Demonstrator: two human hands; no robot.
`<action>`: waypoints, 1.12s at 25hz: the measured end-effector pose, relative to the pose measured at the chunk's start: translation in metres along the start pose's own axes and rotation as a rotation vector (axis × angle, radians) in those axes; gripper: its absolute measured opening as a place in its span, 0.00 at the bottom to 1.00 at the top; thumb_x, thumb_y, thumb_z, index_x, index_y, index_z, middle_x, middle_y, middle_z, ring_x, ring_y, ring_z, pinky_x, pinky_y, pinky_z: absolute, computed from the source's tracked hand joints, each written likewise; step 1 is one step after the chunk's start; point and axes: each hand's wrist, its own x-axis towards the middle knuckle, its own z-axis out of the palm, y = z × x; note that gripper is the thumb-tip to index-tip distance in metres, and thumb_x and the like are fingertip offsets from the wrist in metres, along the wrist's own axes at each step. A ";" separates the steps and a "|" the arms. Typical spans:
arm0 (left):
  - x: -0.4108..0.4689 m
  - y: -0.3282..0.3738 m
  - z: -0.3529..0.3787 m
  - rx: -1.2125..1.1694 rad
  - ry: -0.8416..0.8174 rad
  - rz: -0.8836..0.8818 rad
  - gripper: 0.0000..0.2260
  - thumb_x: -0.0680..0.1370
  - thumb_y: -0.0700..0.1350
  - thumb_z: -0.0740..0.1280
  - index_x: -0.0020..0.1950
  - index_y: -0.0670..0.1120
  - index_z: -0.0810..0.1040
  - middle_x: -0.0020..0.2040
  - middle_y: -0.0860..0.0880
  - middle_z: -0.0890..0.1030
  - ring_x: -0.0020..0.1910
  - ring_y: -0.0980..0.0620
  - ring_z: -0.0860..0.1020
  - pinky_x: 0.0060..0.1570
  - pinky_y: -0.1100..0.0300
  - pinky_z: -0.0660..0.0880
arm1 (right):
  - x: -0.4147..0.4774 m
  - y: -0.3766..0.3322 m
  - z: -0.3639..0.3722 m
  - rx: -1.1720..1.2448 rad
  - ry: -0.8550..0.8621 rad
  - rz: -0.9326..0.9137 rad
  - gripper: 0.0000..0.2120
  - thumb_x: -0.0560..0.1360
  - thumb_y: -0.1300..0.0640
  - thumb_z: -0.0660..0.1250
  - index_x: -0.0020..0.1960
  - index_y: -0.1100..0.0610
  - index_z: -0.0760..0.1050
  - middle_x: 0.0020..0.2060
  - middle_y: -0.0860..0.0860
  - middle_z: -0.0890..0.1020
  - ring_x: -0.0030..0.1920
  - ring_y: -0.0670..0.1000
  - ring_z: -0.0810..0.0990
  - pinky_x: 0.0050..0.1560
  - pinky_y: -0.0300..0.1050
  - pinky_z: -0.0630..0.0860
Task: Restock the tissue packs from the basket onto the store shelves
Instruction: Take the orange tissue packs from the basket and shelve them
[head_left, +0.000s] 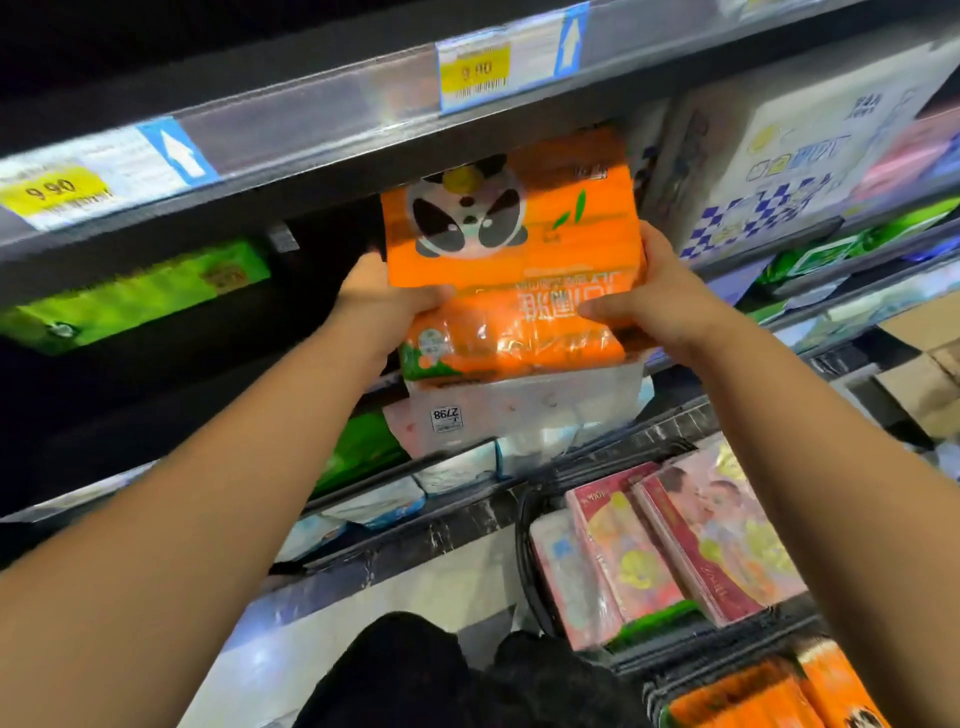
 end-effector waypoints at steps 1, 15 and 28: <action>0.008 -0.001 0.001 -0.035 -0.007 -0.018 0.19 0.68 0.42 0.77 0.54 0.48 0.75 0.51 0.49 0.82 0.47 0.52 0.81 0.48 0.54 0.79 | 0.010 0.000 0.002 0.002 0.023 0.017 0.43 0.67 0.63 0.77 0.73 0.49 0.57 0.60 0.46 0.75 0.55 0.47 0.77 0.54 0.50 0.76; 0.066 -0.009 0.025 -0.110 -0.160 -0.101 0.15 0.69 0.38 0.74 0.50 0.51 0.75 0.47 0.51 0.82 0.49 0.49 0.81 0.61 0.46 0.74 | 0.084 0.010 0.007 -0.059 0.109 -0.054 0.43 0.68 0.62 0.77 0.74 0.51 0.56 0.63 0.48 0.74 0.62 0.50 0.74 0.66 0.53 0.72; 0.108 -0.045 0.080 0.040 0.124 -0.004 0.27 0.70 0.52 0.74 0.66 0.49 0.71 0.62 0.49 0.78 0.60 0.46 0.77 0.61 0.45 0.75 | 0.160 0.074 -0.009 -0.144 0.148 -0.309 0.29 0.66 0.48 0.76 0.58 0.50 0.61 0.55 0.49 0.75 0.55 0.50 0.76 0.56 0.46 0.77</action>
